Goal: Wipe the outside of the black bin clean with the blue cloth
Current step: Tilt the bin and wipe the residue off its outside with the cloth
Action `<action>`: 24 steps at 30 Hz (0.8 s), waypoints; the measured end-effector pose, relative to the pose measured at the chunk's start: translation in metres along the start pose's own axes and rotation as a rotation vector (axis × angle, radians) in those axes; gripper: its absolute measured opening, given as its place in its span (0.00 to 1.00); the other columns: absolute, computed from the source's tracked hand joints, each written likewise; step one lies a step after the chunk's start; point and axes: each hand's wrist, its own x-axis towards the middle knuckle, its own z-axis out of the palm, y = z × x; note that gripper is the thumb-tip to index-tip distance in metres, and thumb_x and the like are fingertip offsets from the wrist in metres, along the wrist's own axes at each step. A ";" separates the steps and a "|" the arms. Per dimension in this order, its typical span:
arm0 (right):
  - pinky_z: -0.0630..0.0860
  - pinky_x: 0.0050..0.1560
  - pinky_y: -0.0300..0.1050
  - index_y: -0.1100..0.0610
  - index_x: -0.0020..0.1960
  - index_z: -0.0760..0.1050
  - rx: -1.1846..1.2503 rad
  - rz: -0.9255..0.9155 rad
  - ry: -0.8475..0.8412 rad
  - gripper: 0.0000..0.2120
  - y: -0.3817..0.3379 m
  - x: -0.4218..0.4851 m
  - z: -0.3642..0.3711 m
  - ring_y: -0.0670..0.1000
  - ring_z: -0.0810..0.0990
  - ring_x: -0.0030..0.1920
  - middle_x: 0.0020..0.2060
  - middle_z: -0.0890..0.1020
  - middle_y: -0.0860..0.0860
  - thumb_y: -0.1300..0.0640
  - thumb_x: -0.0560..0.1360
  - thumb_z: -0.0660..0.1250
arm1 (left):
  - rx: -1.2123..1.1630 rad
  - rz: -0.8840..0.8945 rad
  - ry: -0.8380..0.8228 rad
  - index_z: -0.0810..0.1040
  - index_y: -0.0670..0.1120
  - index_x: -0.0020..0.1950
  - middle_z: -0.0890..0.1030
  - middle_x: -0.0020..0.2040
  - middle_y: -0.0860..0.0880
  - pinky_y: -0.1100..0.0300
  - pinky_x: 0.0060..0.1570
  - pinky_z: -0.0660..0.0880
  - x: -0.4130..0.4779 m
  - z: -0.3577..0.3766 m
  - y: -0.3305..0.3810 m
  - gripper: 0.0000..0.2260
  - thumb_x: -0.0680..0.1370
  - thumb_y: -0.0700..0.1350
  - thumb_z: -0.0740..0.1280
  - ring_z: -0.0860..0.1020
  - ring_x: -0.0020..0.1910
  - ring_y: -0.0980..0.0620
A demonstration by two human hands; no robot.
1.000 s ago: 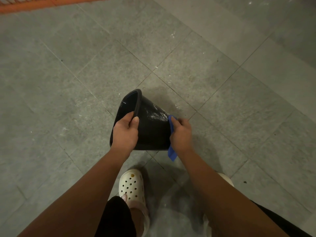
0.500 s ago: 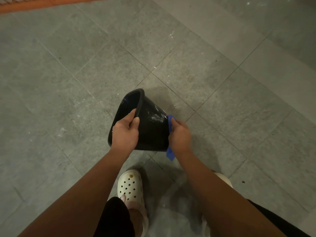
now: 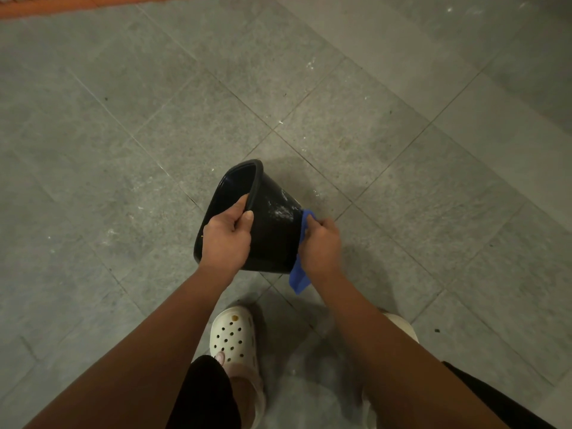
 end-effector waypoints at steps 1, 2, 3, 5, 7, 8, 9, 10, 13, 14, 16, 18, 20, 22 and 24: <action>0.68 0.60 0.42 0.57 0.69 0.66 0.016 -0.009 0.022 0.22 -0.002 -0.004 0.002 0.54 0.71 0.60 0.59 0.72 0.55 0.61 0.75 0.61 | -0.008 -0.004 -0.015 0.72 0.57 0.68 0.76 0.48 0.65 0.50 0.65 0.70 0.001 -0.001 0.000 0.17 0.80 0.46 0.62 0.74 0.52 0.61; 0.68 0.60 0.41 0.57 0.69 0.67 0.037 -0.037 0.051 0.22 -0.005 -0.008 0.004 0.53 0.71 0.60 0.59 0.72 0.54 0.62 0.75 0.62 | -0.018 -0.011 -0.030 0.72 0.57 0.68 0.76 0.48 0.65 0.50 0.65 0.70 0.002 -0.001 0.000 0.17 0.80 0.46 0.62 0.74 0.53 0.60; 0.68 0.60 0.41 0.57 0.68 0.67 0.049 -0.078 0.077 0.23 -0.008 -0.010 0.004 0.53 0.71 0.60 0.58 0.73 0.54 0.63 0.74 0.63 | -0.027 -0.015 -0.041 0.72 0.57 0.68 0.76 0.48 0.65 0.49 0.65 0.70 0.002 -0.001 0.000 0.17 0.80 0.46 0.62 0.75 0.54 0.58; 0.67 0.61 0.41 0.57 0.68 0.68 0.056 -0.143 0.094 0.23 -0.010 -0.005 0.003 0.53 0.71 0.60 0.59 0.73 0.54 0.65 0.74 0.63 | -0.044 -0.007 -0.044 0.72 0.56 0.68 0.76 0.49 0.65 0.50 0.65 0.70 0.002 -0.001 -0.001 0.17 0.80 0.46 0.62 0.74 0.57 0.57; 0.67 0.60 0.40 0.57 0.68 0.68 0.076 -0.121 0.068 0.22 -0.007 0.004 -0.002 0.52 0.72 0.59 0.59 0.73 0.55 0.66 0.75 0.61 | -0.059 0.000 -0.033 0.72 0.54 0.68 0.76 0.49 0.65 0.51 0.66 0.69 0.000 0.000 -0.001 0.17 0.80 0.46 0.63 0.74 0.58 0.57; 0.67 0.59 0.39 0.57 0.68 0.69 0.087 -0.093 0.048 0.21 -0.005 0.008 -0.004 0.52 0.72 0.57 0.58 0.73 0.55 0.65 0.75 0.60 | -0.061 0.000 -0.025 0.73 0.54 0.68 0.76 0.50 0.64 0.50 0.67 0.69 -0.001 0.000 -0.001 0.17 0.80 0.46 0.63 0.74 0.58 0.57; 0.67 0.58 0.38 0.57 0.67 0.69 0.084 -0.070 0.031 0.20 -0.004 0.011 -0.005 0.52 0.73 0.56 0.58 0.74 0.55 0.64 0.76 0.60 | -0.062 -0.002 -0.020 0.73 0.54 0.68 0.76 0.50 0.63 0.50 0.67 0.69 -0.002 0.001 -0.001 0.16 0.80 0.46 0.63 0.74 0.58 0.57; 0.68 0.56 0.38 0.57 0.66 0.70 0.067 -0.051 0.022 0.19 -0.003 0.011 -0.005 0.53 0.73 0.56 0.57 0.74 0.56 0.63 0.76 0.60 | -0.062 -0.002 -0.019 0.73 0.55 0.68 0.76 0.50 0.64 0.50 0.67 0.69 -0.002 0.000 -0.001 0.16 0.80 0.45 0.62 0.74 0.58 0.57; 0.70 0.56 0.41 0.58 0.66 0.70 0.046 -0.011 0.034 0.19 -0.008 0.001 -0.001 0.53 0.73 0.56 0.56 0.73 0.55 0.62 0.75 0.61 | -0.073 -0.010 -0.043 0.73 0.56 0.68 0.77 0.49 0.65 0.50 0.66 0.70 -0.001 -0.001 0.000 0.16 0.80 0.45 0.62 0.75 0.56 0.59; 0.71 0.56 0.42 0.58 0.66 0.70 0.056 -0.023 0.053 0.20 -0.011 -0.002 0.001 0.54 0.73 0.55 0.56 0.73 0.55 0.62 0.75 0.62 | -0.078 -0.016 -0.056 0.73 0.56 0.68 0.77 0.49 0.65 0.50 0.65 0.71 -0.001 -0.001 0.000 0.16 0.80 0.45 0.62 0.75 0.55 0.60; 0.71 0.57 0.43 0.58 0.66 0.70 0.079 -0.092 0.105 0.21 -0.014 -0.004 0.001 0.54 0.73 0.56 0.56 0.73 0.56 0.64 0.73 0.63 | -0.069 -0.001 -0.078 0.73 0.56 0.68 0.78 0.49 0.65 0.52 0.63 0.72 -0.002 -0.001 0.001 0.16 0.80 0.46 0.63 0.76 0.54 0.61; 0.69 0.59 0.43 0.58 0.68 0.68 0.083 -0.128 0.116 0.23 -0.015 0.002 -0.001 0.54 0.72 0.57 0.57 0.73 0.56 0.65 0.73 0.63 | -0.068 0.012 -0.090 0.73 0.56 0.68 0.79 0.48 0.65 0.56 0.60 0.73 -0.004 0.001 0.001 0.16 0.80 0.46 0.63 0.76 0.52 0.63; 0.69 0.60 0.43 0.57 0.69 0.66 0.079 -0.101 0.080 0.23 -0.010 0.009 -0.003 0.53 0.72 0.58 0.59 0.72 0.56 0.65 0.75 0.61 | -0.086 0.003 -0.077 0.73 0.56 0.67 0.79 0.47 0.64 0.58 0.58 0.73 -0.005 0.003 0.000 0.16 0.80 0.46 0.63 0.76 0.50 0.63; 0.69 0.60 0.43 0.56 0.69 0.66 0.069 -0.048 0.053 0.22 -0.003 0.011 -0.003 0.53 0.73 0.57 0.59 0.72 0.55 0.64 0.76 0.60 | -0.101 -0.009 -0.072 0.74 0.57 0.67 0.79 0.48 0.64 0.57 0.58 0.73 -0.006 0.004 0.001 0.16 0.80 0.46 0.63 0.76 0.51 0.62; 0.71 0.58 0.44 0.56 0.68 0.68 0.090 -0.012 0.070 0.21 -0.001 0.005 -0.001 0.53 0.74 0.55 0.57 0.73 0.55 0.63 0.75 0.61 | -0.108 -0.016 -0.083 0.73 0.60 0.66 0.79 0.47 0.64 0.57 0.57 0.73 -0.004 0.003 0.003 0.16 0.80 0.46 0.62 0.76 0.51 0.62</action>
